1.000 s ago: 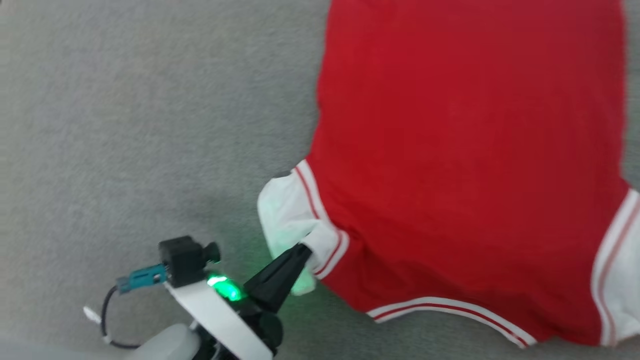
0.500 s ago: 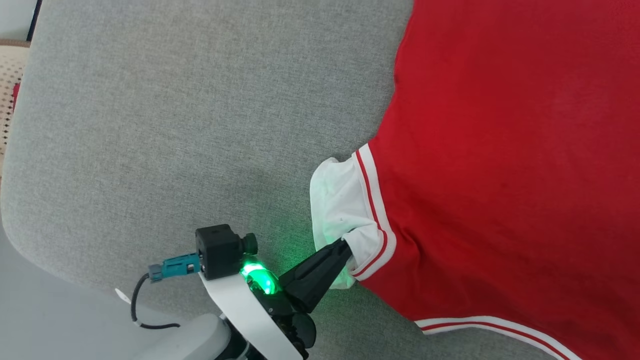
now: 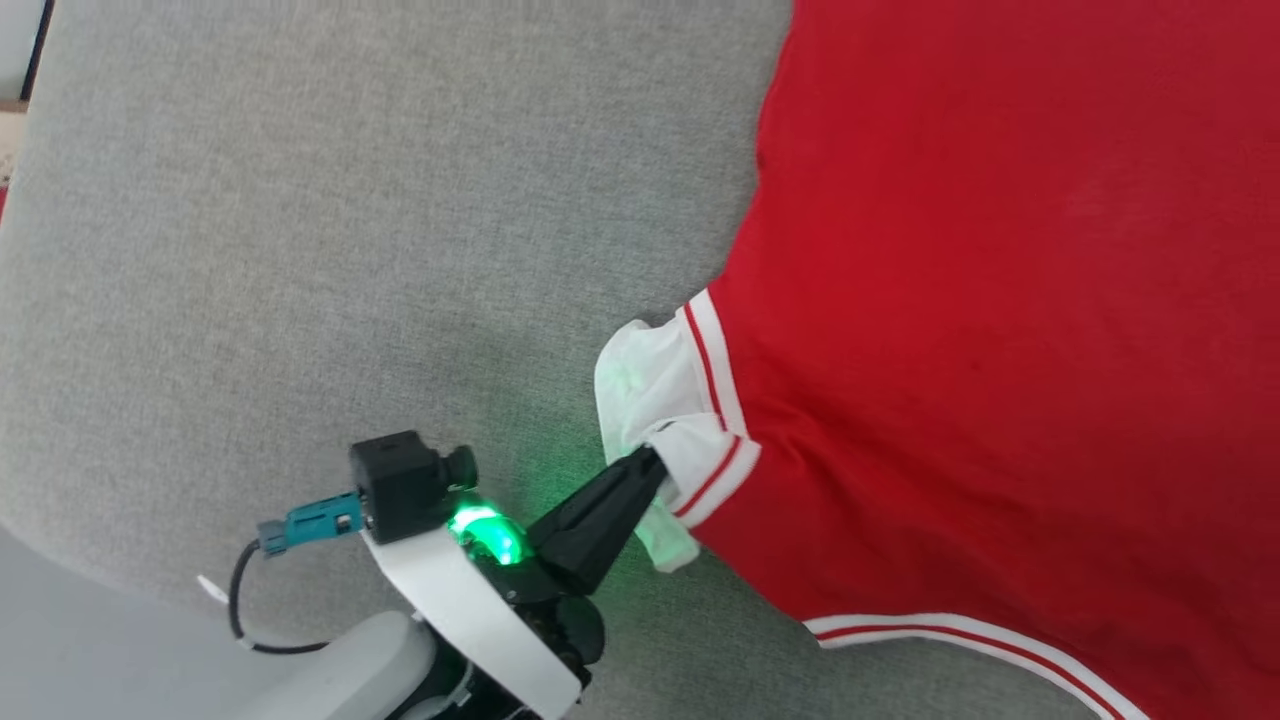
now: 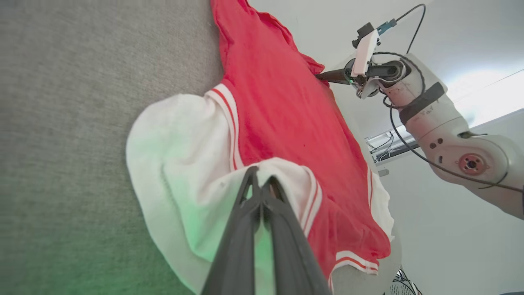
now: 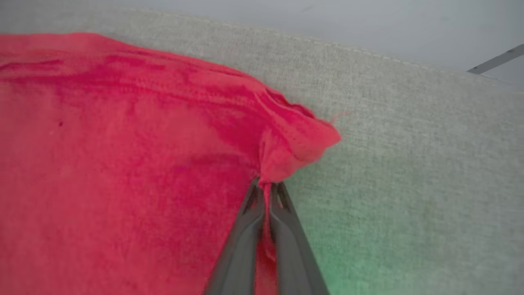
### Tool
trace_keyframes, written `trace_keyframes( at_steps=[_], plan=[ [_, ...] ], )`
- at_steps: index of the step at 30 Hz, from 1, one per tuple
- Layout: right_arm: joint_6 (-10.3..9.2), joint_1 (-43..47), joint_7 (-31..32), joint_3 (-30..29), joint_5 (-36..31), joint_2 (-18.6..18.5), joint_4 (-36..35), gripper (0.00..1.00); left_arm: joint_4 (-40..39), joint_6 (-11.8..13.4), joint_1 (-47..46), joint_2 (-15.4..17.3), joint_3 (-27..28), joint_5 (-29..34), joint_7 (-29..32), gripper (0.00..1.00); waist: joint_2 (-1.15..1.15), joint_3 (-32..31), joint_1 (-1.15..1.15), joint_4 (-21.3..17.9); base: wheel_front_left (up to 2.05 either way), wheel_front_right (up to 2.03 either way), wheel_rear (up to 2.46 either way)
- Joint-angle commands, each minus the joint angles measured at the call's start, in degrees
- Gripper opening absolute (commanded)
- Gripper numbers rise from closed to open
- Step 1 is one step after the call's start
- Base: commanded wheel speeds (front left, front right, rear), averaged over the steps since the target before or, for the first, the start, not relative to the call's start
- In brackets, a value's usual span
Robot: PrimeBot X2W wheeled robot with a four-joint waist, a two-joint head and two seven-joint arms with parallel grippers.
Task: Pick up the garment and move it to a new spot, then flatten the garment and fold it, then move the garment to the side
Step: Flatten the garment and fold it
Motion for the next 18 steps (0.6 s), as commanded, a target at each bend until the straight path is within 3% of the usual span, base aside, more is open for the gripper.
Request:
trace_keyframes(
  at_steps=[1, 5, 11, 14, 18],
  plan=[
    [0.00, 2.46, 0.88, 2.03, 1.62, -0.01, -0.59, 0.00, 0.60, -0.22, 1.27, 0.42, 0.84, 1.00, -0.25, 0.00, 0.00, -2.30, 0.00, -1.82, 0.00, 0.00, 0.00],
    [-0.01, 5.49, 2.61, 7.46, 7.26, -2.26, -6.95, 0.00, 1.25, -0.22, 3.67, 0.95, 2.77, 0.91, -0.25, 0.00, 0.00, -5.90, 0.00, -4.14, 0.00, 0.00, 0.00],
    [-0.01, 18.08, 6.62, 13.79, 20.06, -11.55, -23.50, 0.00, 1.98, -0.22, 7.29, 2.01, 4.79, 0.85, -0.25, 0.00, 0.00, -10.30, 0.00, -6.70, 0.00, 0.00, 0.00],
    [-0.01, 27.07, 7.14, 13.85, 26.17, -16.82, -32.10, 0.00, 2.15, -0.22, 8.74, 2.55, 5.93, 1.05, -0.24, 0.00, 0.00, -11.83, 0.00, -7.75, 0.00, 0.00, 0.00],
    [-0.01, 36.77, 5.98, 12.38, 30.24, -21.13, -38.89, 0.00, 2.39, -0.22, 10.06, 3.11, 6.72, 1.36, -0.18, 0.00, 0.00, -13.12, 0.00, -8.80, 0.00, 0.00, 0.00]
  ],
)
